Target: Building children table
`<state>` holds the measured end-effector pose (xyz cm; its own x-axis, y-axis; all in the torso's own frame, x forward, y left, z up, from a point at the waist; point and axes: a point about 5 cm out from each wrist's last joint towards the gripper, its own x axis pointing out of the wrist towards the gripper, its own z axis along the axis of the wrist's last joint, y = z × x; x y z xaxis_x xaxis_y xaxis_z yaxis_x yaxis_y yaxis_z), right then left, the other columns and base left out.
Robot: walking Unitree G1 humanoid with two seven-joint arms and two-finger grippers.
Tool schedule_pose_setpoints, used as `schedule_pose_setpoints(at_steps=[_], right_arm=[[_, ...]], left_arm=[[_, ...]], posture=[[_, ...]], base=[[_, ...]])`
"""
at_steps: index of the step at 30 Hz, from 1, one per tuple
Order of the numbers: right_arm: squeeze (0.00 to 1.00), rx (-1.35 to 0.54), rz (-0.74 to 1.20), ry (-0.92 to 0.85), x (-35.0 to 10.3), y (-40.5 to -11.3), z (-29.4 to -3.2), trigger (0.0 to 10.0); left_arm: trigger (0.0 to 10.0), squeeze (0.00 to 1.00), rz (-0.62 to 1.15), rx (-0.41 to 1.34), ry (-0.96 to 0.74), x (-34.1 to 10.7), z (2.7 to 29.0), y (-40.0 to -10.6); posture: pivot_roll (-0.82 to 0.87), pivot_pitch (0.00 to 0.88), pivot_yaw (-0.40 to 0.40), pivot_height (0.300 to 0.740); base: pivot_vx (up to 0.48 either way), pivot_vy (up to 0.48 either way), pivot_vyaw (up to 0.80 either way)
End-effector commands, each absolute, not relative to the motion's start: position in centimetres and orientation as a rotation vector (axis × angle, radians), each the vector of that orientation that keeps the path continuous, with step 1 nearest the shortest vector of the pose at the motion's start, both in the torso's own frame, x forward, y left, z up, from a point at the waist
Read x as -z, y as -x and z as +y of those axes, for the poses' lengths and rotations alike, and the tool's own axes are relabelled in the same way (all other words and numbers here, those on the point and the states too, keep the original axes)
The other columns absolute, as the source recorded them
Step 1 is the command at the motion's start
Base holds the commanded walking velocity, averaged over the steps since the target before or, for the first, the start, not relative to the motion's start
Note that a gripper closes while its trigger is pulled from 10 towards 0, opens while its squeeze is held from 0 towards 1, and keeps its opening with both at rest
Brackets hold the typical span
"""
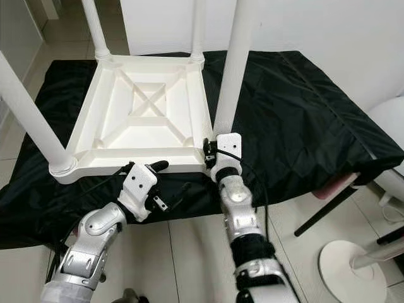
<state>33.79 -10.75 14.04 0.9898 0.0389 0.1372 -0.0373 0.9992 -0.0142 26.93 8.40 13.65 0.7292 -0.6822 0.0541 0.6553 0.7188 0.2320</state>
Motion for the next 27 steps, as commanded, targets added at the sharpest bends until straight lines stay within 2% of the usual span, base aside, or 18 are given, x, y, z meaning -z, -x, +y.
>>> schedule_pose_setpoints(at_steps=[1,2,5,9,10,12,13,17,21,23,24,27], right_arm=[[0.00,0.058,-0.075,0.028,-12.6,-33.3,-11.8,10.0],[0.00,0.058,-0.075,0.028,-12.6,-33.3,-11.8,10.0],[0.00,0.016,-0.079,-0.012,-12.7,-32.5,-9.7,10.0],[0.00,0.012,-0.079,-0.020,-12.7,-32.5,-9.8,10.0],[0.22,0.016,-0.085,-0.025,-12.8,-32.5,-10.0,10.0],[0.22,0.016,-0.085,-0.025,-12.8,-32.5,-10.0,10.0],[1.00,0.005,-0.104,-0.040,-13.1,-32.3,-10.1,10.0],[1.00,-0.023,-0.132,-0.054,-13.6,-32.2,-10.3,10.0],[0.99,-0.121,-0.171,-0.056,-14.3,-31.6,-12.1,10.0],[0.99,-0.121,-0.171,-0.056,-14.3,-31.6,-12.1,10.0],[0.00,-0.161,-0.160,-0.042,-14.1,-31.5,-13.0,10.0],[0.00,-0.320,-0.145,-0.004,-13.8,-31.6,-13.9,10.0]], left_arm=[[10.0,0.00,-0.138,0.636,-0.199,-13.6,8.6,-27.1],[10.0,0.00,-0.138,0.636,-0.199,-13.6,8.6,-27.1],[10.0,0.00,-0.140,0.641,-0.196,-13.6,8.4,-27.0],[10.0,0.00,-0.141,0.645,-0.198,-13.6,8.3,-26.9],[10.0,0.00,-0.141,0.646,-0.198,-13.6,8.3,-26.9],[10.0,0.00,-0.141,0.646,-0.198,-13.6,8.3,-26.9],[10.0,0.00,-0.142,0.647,-0.200,-13.6,8.4,-26.9],[10.0,0.00,-0.142,0.648,-0.201,-13.6,8.4,-26.9],[10.0,0.00,-0.141,0.656,-0.201,-13.6,8.2,-26.8],[10.0,0.00,-0.141,0.656,-0.201,-13.6,8.2,-26.8],[10.0,0.00,-0.141,0.658,-0.199,-13.5,8.1,-26.8],[10.0,0.00,-0.142,0.665,-0.194,-13.5,7.9,-26.9]], posture=[[-0.03,0.061,-0.034,0.740],[-0.03,0.061,-0.034,0.740],[-0.02,0.053,-0.037,0.740],[-0.02,0.052,-0.037,0.740],[-0.02,0.052,-0.036,0.740],[-0.02,0.052,-0.036,0.740],[-0.02,0.048,-0.036,0.740],[-0.02,0.048,-0.034,0.740],[-0.03,0.046,-0.034,0.740],[-0.03,0.046,-0.034,0.740],[-0.04,0.045,-0.034,0.740],[-0.05,0.044,-0.030,0.740]], base=[[0.000,0.000,0.00],[0.000,0.000,0.00],[0.000,0.000,0.00],[0.000,0.000,0.00],[0.000,0.000,0.00],[0.000,0.000,0.00],[0.000,0.000,0.00],[0.000,0.000,0.00],[0.000,0.000,0.00],[0.000,0.000,0.00],[0.000,0.000,0.00],[0.000,0.000,0.00]])
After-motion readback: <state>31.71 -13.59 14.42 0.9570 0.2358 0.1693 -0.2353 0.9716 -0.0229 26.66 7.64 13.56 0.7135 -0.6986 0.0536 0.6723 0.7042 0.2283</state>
